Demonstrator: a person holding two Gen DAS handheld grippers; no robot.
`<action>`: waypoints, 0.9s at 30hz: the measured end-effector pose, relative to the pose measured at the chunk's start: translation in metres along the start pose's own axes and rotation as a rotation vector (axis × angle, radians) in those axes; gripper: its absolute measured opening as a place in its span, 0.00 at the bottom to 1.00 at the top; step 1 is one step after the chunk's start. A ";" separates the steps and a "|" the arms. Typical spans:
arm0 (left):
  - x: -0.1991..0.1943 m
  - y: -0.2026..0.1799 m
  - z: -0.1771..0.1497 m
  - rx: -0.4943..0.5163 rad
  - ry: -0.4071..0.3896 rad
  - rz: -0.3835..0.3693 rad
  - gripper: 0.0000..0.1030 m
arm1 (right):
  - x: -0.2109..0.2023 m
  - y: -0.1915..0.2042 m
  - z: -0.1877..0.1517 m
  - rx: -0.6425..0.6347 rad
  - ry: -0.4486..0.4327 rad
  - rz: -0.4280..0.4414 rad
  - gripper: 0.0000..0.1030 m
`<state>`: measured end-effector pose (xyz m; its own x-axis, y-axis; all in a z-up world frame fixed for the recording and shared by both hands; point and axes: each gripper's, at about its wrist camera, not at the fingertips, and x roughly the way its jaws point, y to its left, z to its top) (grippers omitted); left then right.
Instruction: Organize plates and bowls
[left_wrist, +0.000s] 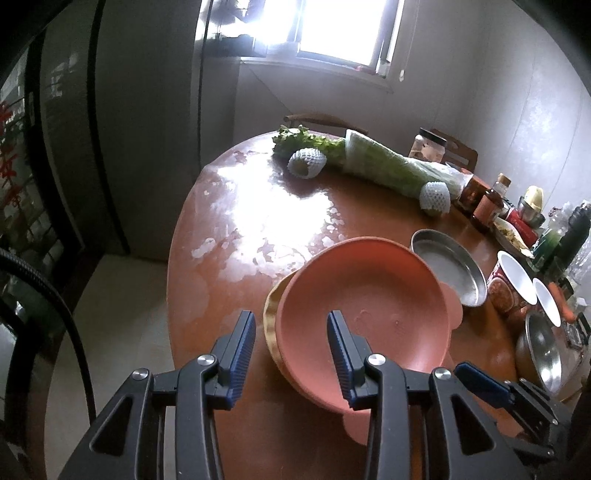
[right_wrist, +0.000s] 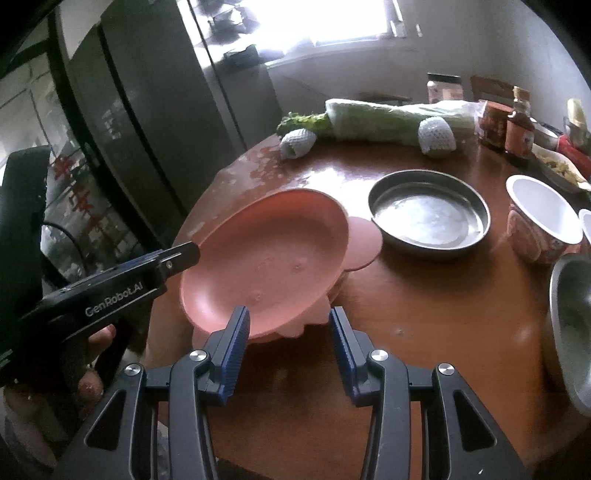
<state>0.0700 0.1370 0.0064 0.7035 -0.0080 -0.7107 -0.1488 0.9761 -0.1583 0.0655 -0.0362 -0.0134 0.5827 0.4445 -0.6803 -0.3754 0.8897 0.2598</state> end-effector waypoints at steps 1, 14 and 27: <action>0.000 0.000 -0.001 -0.003 0.004 0.002 0.39 | 0.001 0.000 0.000 0.000 0.007 0.006 0.45; 0.002 -0.002 -0.006 -0.007 0.024 0.022 0.39 | 0.009 0.012 -0.003 -0.046 0.040 0.054 0.45; -0.020 -0.025 -0.003 0.029 -0.014 0.002 0.43 | -0.022 0.001 -0.001 -0.041 -0.041 0.014 0.45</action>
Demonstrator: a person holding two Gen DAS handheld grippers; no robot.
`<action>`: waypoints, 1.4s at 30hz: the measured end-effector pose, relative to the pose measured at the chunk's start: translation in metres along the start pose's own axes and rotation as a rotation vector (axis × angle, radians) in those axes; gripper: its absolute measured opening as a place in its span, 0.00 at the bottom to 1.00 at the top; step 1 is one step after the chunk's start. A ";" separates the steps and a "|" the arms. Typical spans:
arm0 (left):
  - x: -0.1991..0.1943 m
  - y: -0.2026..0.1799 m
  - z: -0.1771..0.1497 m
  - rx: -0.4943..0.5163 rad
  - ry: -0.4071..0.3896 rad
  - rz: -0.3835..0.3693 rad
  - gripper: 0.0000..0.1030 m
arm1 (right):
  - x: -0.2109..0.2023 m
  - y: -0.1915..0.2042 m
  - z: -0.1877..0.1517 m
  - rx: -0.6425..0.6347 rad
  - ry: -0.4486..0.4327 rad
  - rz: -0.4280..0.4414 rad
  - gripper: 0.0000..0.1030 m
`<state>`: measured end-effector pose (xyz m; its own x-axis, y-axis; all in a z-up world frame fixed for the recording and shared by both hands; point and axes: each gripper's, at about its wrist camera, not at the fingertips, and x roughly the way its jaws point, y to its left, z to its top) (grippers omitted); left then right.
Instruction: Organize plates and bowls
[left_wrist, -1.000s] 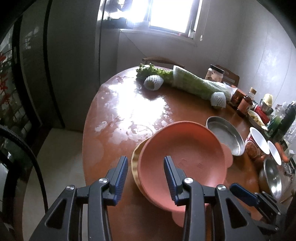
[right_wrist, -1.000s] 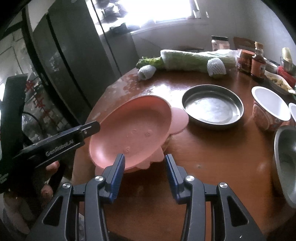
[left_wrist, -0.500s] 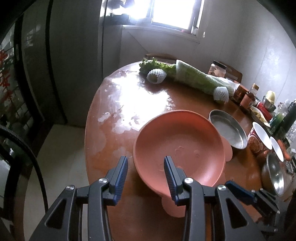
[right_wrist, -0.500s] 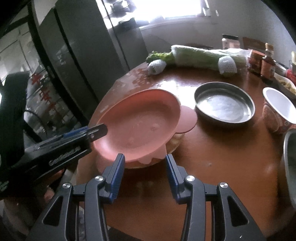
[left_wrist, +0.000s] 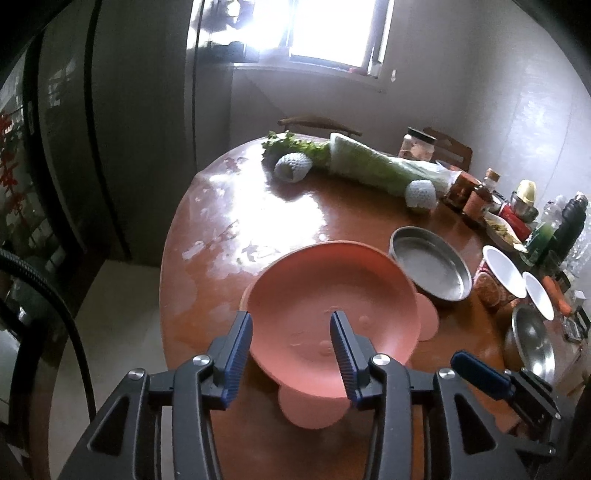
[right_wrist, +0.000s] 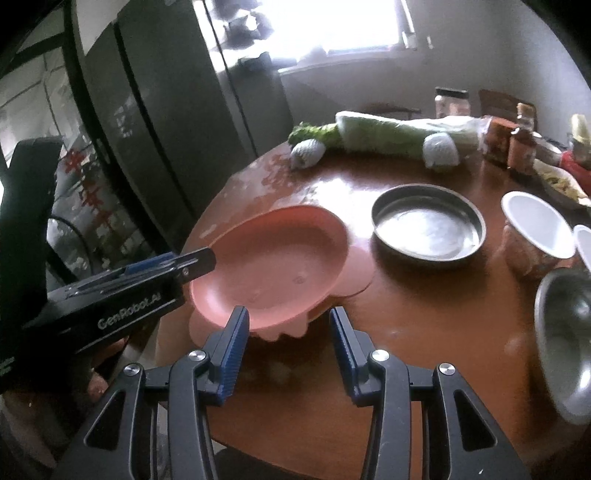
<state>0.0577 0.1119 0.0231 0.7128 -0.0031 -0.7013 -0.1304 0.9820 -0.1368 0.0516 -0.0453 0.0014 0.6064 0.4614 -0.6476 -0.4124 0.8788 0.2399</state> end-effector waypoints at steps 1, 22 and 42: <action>-0.002 -0.002 0.000 0.003 -0.002 0.002 0.43 | -0.003 -0.003 0.001 0.008 -0.009 -0.001 0.46; -0.018 -0.082 0.009 0.106 -0.027 -0.046 0.47 | -0.060 -0.068 0.006 0.134 -0.146 -0.035 0.57; 0.000 -0.127 0.036 0.192 -0.040 -0.011 0.47 | -0.070 -0.118 0.012 0.243 -0.184 -0.043 0.60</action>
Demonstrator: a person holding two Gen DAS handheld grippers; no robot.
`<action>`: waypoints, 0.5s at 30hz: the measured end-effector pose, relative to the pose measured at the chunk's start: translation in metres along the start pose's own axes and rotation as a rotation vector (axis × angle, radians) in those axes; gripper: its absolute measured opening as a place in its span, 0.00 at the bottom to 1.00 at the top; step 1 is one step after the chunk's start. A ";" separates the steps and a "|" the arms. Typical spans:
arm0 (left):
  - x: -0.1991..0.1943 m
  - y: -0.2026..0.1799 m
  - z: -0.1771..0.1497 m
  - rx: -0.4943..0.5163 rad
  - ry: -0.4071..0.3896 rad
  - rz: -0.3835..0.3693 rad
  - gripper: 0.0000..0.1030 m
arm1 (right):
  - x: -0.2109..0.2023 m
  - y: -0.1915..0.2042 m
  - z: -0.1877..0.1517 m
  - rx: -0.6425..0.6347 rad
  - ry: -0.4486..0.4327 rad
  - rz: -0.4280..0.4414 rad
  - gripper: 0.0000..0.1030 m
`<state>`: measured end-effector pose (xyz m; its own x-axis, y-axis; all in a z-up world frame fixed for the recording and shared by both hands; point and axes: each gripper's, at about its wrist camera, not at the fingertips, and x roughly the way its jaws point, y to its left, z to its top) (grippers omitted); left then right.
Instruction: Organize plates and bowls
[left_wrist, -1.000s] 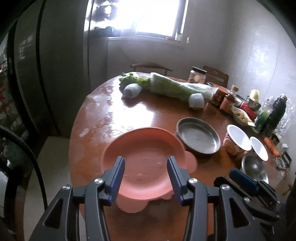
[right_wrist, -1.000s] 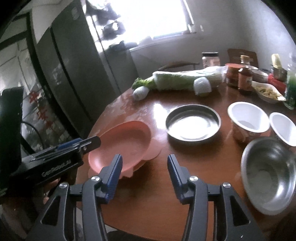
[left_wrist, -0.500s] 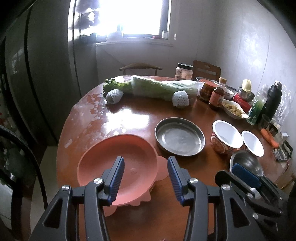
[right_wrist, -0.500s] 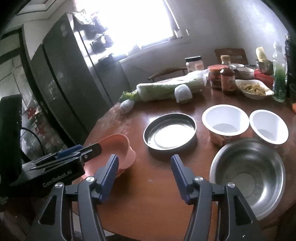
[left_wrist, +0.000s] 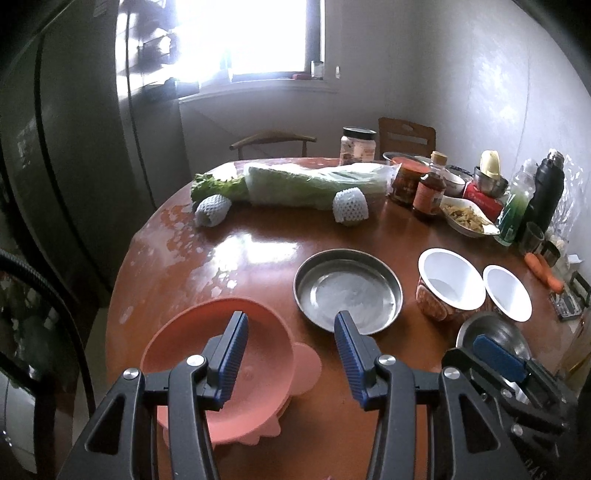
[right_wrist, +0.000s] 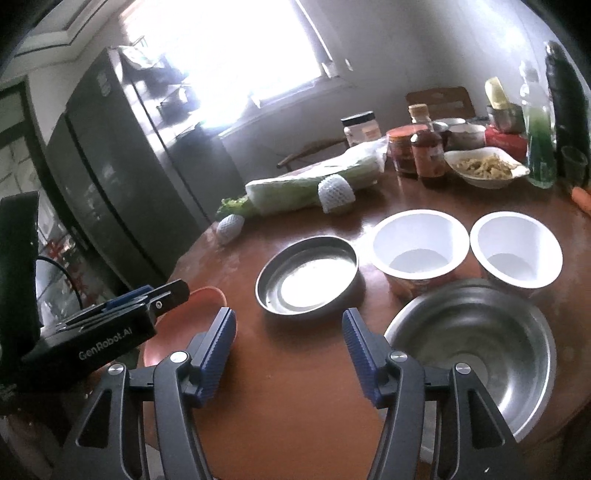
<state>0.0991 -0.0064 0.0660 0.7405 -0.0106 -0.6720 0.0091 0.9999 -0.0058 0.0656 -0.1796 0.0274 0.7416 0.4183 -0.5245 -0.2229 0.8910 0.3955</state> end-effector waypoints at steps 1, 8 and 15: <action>0.002 -0.002 0.002 0.004 0.002 -0.002 0.47 | 0.002 -0.002 0.001 0.007 0.004 0.000 0.60; 0.024 -0.007 0.019 0.028 0.033 -0.025 0.47 | 0.017 -0.008 0.009 0.042 0.023 0.003 0.60; 0.057 -0.006 0.038 0.028 0.103 -0.068 0.47 | 0.044 -0.009 0.021 0.062 0.070 -0.008 0.60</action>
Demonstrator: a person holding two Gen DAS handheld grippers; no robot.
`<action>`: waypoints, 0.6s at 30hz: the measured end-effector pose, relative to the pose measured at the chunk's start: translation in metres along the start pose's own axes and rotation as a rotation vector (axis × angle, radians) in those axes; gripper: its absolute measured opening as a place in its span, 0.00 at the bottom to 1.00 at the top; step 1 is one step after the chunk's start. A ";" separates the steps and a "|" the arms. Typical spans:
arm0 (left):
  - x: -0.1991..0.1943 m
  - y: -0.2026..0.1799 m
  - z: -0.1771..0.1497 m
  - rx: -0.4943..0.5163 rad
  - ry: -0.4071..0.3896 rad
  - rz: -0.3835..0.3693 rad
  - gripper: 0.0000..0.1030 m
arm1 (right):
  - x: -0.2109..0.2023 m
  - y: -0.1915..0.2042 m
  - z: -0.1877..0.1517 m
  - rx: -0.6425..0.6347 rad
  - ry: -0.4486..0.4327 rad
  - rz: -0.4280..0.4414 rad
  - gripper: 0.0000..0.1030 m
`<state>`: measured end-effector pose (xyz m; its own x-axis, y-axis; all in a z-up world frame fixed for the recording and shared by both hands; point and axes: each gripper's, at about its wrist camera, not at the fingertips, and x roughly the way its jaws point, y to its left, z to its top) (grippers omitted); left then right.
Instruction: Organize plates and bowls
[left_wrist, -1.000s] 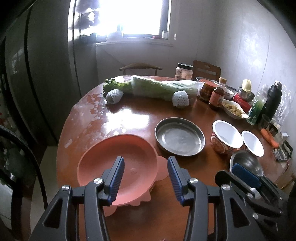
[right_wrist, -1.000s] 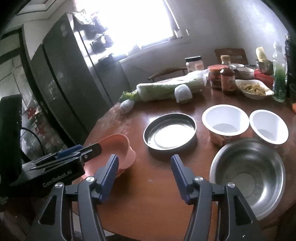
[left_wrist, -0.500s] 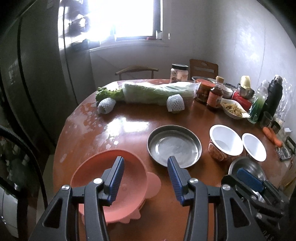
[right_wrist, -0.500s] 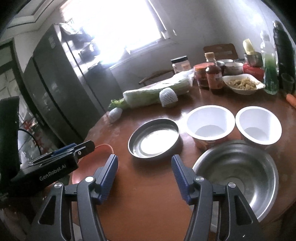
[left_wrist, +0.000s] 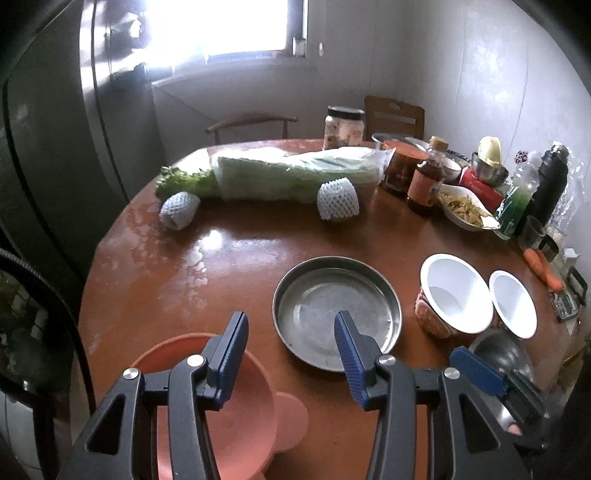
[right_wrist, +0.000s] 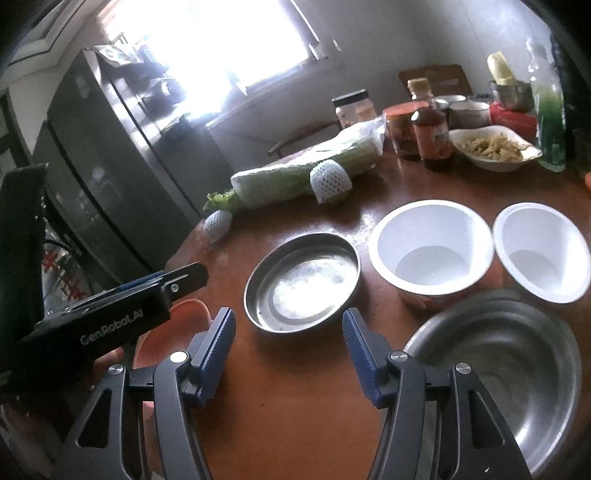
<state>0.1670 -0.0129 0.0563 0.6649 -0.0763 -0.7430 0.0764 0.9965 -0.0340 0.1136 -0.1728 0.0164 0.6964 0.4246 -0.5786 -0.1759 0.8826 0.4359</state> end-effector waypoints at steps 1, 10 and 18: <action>0.006 0.002 0.003 -0.005 0.010 0.005 0.47 | 0.003 -0.001 0.002 0.005 0.005 0.001 0.60; 0.048 0.017 0.017 -0.043 0.083 -0.003 0.47 | 0.037 -0.009 0.012 0.063 0.085 -0.059 0.60; 0.073 0.020 0.018 -0.046 0.131 0.002 0.47 | 0.067 -0.011 0.020 0.076 0.162 -0.121 0.60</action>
<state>0.2299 0.0005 0.0136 0.5619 -0.0725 -0.8240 0.0392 0.9974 -0.0610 0.1763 -0.1588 -0.0130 0.5870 0.3487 -0.7306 -0.0407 0.9141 0.4035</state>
